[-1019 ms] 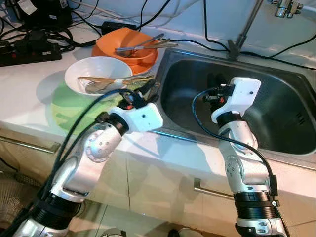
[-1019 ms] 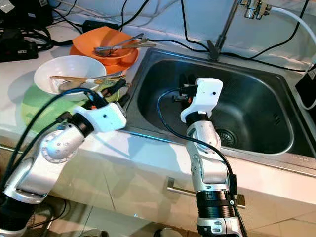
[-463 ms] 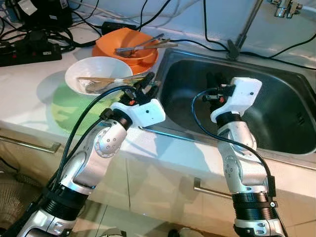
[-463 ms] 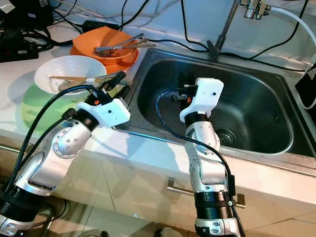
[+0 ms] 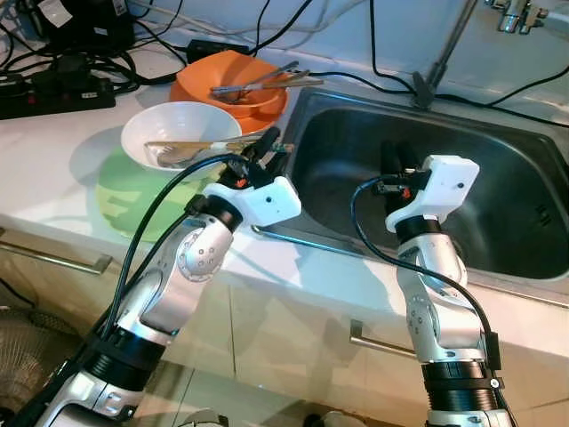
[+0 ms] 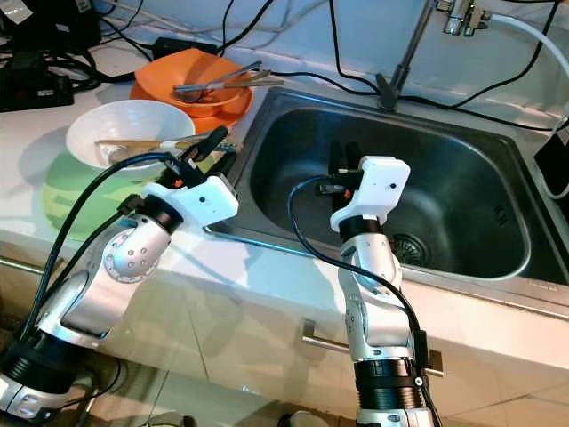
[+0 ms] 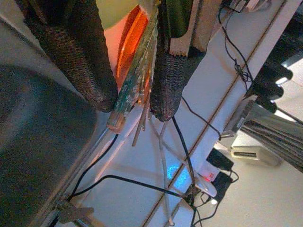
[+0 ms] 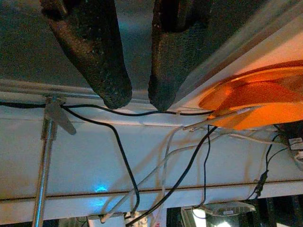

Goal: Kitchen organization

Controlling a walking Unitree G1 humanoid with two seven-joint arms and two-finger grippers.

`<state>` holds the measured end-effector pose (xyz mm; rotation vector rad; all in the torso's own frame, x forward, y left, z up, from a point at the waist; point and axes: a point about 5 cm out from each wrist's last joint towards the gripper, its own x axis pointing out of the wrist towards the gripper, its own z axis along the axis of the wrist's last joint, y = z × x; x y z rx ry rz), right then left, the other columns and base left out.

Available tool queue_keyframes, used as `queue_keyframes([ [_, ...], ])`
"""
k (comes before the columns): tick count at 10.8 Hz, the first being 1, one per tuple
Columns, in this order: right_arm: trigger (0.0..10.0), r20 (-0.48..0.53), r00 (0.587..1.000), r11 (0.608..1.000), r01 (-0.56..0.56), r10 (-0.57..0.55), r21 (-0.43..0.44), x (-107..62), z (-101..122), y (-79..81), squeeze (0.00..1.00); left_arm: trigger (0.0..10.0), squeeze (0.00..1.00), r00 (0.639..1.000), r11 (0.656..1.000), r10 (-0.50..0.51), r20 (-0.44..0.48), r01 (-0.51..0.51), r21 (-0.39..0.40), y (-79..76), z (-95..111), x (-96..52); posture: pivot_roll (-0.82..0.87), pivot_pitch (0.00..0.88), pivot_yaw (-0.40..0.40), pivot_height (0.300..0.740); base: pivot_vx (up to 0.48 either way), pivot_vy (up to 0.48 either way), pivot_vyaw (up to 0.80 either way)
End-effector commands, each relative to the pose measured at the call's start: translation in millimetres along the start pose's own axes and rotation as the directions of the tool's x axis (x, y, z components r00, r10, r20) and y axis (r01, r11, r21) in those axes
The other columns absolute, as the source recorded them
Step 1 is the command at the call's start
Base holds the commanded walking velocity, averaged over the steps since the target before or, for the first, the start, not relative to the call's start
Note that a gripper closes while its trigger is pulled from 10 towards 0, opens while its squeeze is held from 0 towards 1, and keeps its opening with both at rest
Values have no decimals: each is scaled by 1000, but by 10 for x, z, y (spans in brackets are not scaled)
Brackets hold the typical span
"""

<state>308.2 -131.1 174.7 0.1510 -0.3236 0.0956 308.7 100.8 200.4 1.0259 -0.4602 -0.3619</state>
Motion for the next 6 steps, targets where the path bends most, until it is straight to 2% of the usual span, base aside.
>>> queue_keyframes([
  [1,10000,-12,1000,1000,13,-13,-12,-27,-42,-53,0,10000,0,1000,1000,0,12,0,14,-2,17,17,31,76,-81,740,0,0,0],
  [4,10000,-20,1000,1000,13,-13,-5,-59,-88,-34,0,10000,0,1000,1000,8,10,-8,16,-6,-1,40,30,79,-78,740,0,0,0],
  [5,10000,-22,1000,1000,14,-14,-3,-63,-98,-32,0,9569,0,1000,1000,12,10,-12,16,1,-2,44,30,80,-77,740,0,0,0],
  [6,10000,-30,999,1000,15,-15,-1,-77,-127,-31,0,3490,0,1000,1000,19,8,-19,18,11,-4,51,31,82,-77,740,0,0,0],
])
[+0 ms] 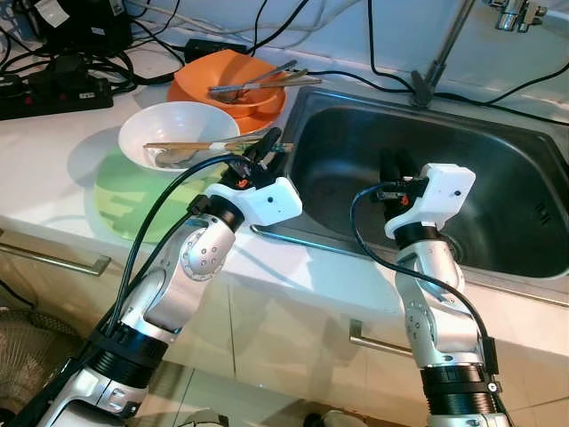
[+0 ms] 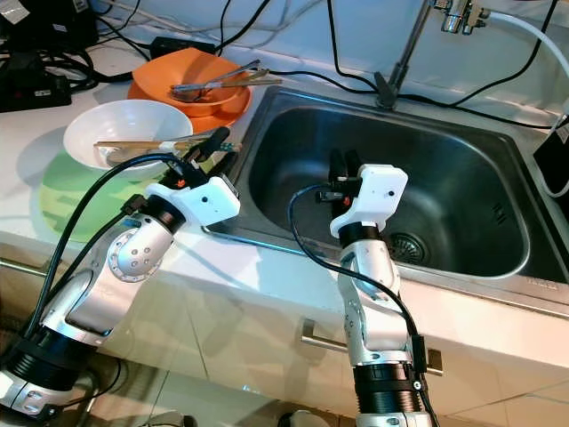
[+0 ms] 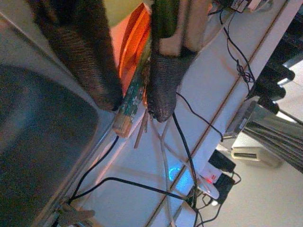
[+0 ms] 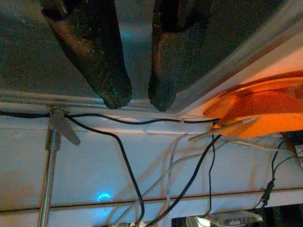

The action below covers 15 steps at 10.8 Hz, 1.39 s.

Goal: Kitchen organization

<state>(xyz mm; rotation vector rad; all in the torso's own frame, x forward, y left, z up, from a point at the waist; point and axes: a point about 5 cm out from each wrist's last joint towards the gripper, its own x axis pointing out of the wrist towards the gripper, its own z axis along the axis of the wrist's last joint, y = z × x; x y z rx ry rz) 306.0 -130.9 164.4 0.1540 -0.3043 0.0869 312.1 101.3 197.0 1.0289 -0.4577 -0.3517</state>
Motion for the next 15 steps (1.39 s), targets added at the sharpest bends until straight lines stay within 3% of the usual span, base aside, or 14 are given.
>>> queue_keyframes([
  [1,10000,-14,1000,1000,4,-4,-1,-30,-50,-17,0,1490,0,1000,1000,15,17,-15,16,37,32,34,31,82,-77,740,0,0,0],
  [3,10000,-17,1000,1000,3,-3,5,-32,-60,-5,0,0,0,1000,1000,19,24,-20,21,44,47,42,31,81,-76,740,0,0,0],
  [7,10000,-20,1000,1000,-2,2,8,-33,-79,5,0,0,0,999,999,34,34,-35,35,82,61,43,34,83,-77,740,0,0,0],
  [10,10000,-21,1000,1000,-1,1,8,-34,-84,7,0,0,0,994,992,86,68,-91,81,237,130,77,32,82,-77,740,0,0,0],
  [12,10000,-21,1000,1000,-2,3,9,-34,-86,7,0,0,0,980,977,163,111,-176,122,451,232,97,33,83,-78,740,0,0,0],
  [13,10000,-26,1000,1000,-3,4,9,-30,-93,9,0,0,0,934,925,303,191,-336,176,789,376,93,37,85,-81,740,0,0,0],
  [14,10000,-27,1000,1000,-4,4,8,-30,-95,10,0,0,0,926,919,317,207,-354,175,828,410,96,37,85,-81,740,0,0,0],
  [15,10000,-28,1000,1000,-4,4,7,-30,-97,10,0,1608,0,900,908,345,267,-392,147,929,539,105,35,83,-80,740,0,0,0],
])
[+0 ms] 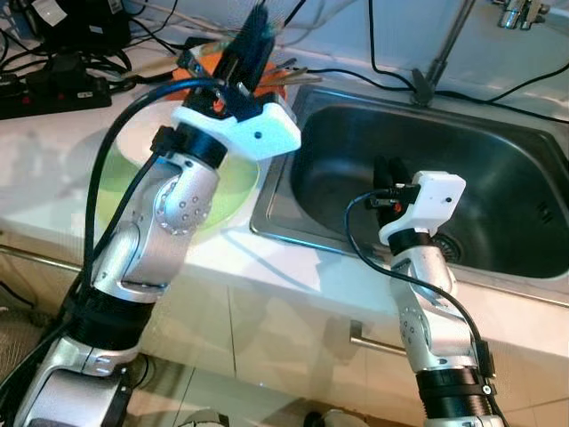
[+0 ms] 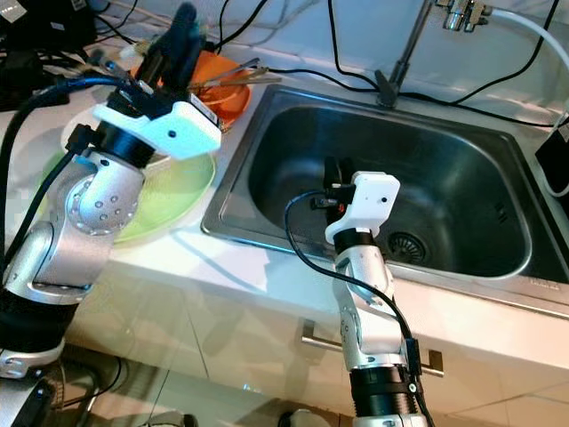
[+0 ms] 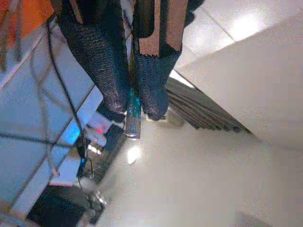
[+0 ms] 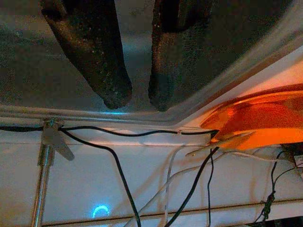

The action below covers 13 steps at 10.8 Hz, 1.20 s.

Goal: Kitchen organization

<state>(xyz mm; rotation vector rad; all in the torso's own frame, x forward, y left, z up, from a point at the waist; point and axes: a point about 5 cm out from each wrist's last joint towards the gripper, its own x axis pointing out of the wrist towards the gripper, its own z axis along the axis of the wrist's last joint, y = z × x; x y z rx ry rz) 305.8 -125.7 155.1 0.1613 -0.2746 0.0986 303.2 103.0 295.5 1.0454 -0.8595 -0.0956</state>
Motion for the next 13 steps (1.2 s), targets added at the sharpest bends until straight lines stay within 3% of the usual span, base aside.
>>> queue_keyframes([
  [1,10000,1,1000,1000,5,-5,-5,-4,-2,-31,0,10000,0,996,996,36,85,-29,-80,101,161,71,36,82,-80,740,0,0,0],
  [2,10000,2,1000,1000,5,-5,-6,-1,-1,-31,0,10000,0,995,982,33,95,-15,-189,71,207,81,36,82,-80,740,0,0,0],
  [3,10000,5,1000,1000,2,-1,-6,9,7,-22,0,10000,0,993,930,28,117,17,-367,18,309,112,36,82,-81,740,0,0,0],
  [4,10000,7,1000,1000,-2,2,-3,13,11,-18,341,10000,0,990,903,30,140,33,-427,8,374,143,36,82,-82,740,0,0,0],
  [5,10000,14,1000,1000,-15,15,8,9,21,-2,1000,10000,0,983,838,40,178,65,-542,14,474,215,36,82,-82,740,0,0,0],
  [6,10000,15,1000,1000,-15,15,7,8,23,-1,1000,10000,0,982,817,38,187,78,-572,5,483,225,36,82,-82,740,0,0,0],
  [7,10000,19,1000,1000,-22,22,3,9,27,15,1000,10000,0,976,714,62,208,103,-693,20,547,277,34,76,-79,740,0,0,0],
  [9,10000,20,999,1000,-25,26,-5,7,33,24,1000,10000,0,969,639,82,231,127,-759,96,627,331,34,77,-78,740,0,0,0],
  [10,10000,24,999,999,-36,37,-14,12,46,38,1000,10000,0,972,570,69,224,146,-809,63,638,347,34,77,-78,740,0,0,0],
  [11,10000,28,998,999,-47,48,-16,15,58,58,1000,10000,0,976,526,65,206,142,-839,42,626,349,33,79,-77,740,0,0,0],
  [12,10000,34,993,993,-114,115,-14,15,83,142,1000,10000,0,981,463,67,184,133,-877,43,609,373,31,79,-76,740,0,0,0],
  [13,10000,32,982,982,-187,187,0,11,99,241,502,10000,0,980,442,31,195,161,-882,-7,611,370,28,78,-74,740,0,0,0],
])
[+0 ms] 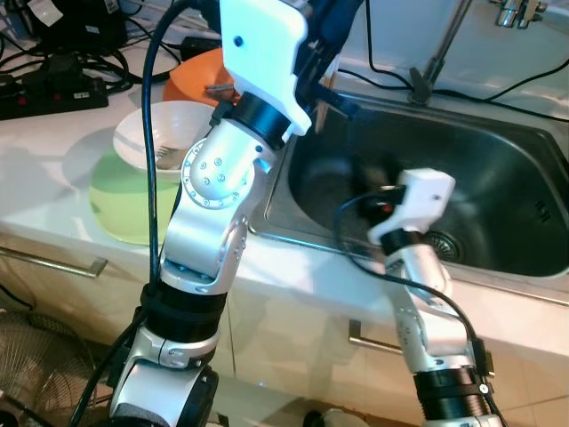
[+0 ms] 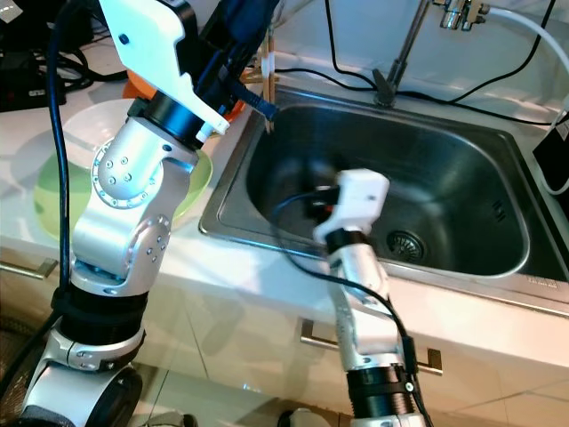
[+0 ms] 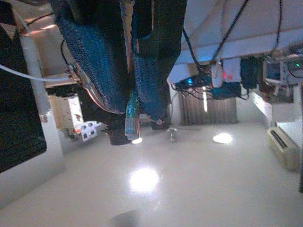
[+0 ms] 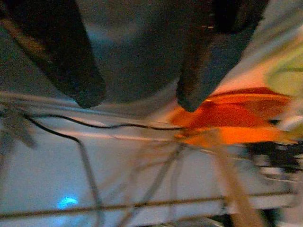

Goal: Kitchen organization

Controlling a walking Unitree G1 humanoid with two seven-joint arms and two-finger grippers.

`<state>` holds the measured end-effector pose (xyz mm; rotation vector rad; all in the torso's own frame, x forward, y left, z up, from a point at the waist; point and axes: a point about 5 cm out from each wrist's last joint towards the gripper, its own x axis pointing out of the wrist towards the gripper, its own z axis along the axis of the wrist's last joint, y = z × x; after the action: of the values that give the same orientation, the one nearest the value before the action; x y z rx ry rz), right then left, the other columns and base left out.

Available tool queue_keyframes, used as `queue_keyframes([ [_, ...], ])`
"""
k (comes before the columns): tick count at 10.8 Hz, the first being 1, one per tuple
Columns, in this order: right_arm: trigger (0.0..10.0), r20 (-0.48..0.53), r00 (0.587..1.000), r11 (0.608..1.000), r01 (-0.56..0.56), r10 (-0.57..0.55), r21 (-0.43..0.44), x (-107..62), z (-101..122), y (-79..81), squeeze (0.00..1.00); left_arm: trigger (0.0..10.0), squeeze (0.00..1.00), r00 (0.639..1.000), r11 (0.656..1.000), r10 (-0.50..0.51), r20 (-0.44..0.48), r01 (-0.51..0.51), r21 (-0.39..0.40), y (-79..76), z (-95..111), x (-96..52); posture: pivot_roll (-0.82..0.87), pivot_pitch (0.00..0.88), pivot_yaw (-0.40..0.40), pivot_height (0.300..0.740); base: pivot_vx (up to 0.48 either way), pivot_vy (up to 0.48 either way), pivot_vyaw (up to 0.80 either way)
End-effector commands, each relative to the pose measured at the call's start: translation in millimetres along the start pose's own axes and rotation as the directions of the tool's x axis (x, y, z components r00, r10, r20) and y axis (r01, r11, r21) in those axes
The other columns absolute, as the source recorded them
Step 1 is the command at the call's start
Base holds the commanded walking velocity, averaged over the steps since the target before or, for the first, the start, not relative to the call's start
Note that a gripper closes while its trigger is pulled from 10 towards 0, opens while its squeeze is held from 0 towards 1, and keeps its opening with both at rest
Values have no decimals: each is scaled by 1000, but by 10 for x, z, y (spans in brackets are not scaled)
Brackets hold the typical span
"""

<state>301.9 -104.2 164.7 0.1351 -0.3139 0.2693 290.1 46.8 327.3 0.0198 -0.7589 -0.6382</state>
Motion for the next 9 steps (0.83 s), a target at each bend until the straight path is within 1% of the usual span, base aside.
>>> queue_keyframes([
  [1,10000,8,999,999,-38,38,3,16,38,47,0,10000,0,999,998,-41,-12,40,-38,-75,-16,15,28,78,-74,740,0,0,0],
  [3,10000,9,999,999,-44,44,3,30,43,58,0,10000,0,999,993,-38,-38,33,-115,-101,-88,-20,29,80,-75,740,0,0,0],
  [5,10000,13,999,999,-43,43,0,35,60,51,0,10000,0,996,987,-52,-68,41,-155,-116,-135,-47,27,80,-74,740,0,0,0],
  [6,10000,14,999,999,-37,37,-2,38,62,46,0,10000,0,994,977,-70,-83,51,-209,-155,-173,-70,27,78,-72,740,0,0,0],
  [9,10000,13,999,999,-50,50,5,34,53,80,0,10000,0,988,960,-112,-106,80,-268,-216,-212,-111,24,73,-67,740,0,0,0],
])
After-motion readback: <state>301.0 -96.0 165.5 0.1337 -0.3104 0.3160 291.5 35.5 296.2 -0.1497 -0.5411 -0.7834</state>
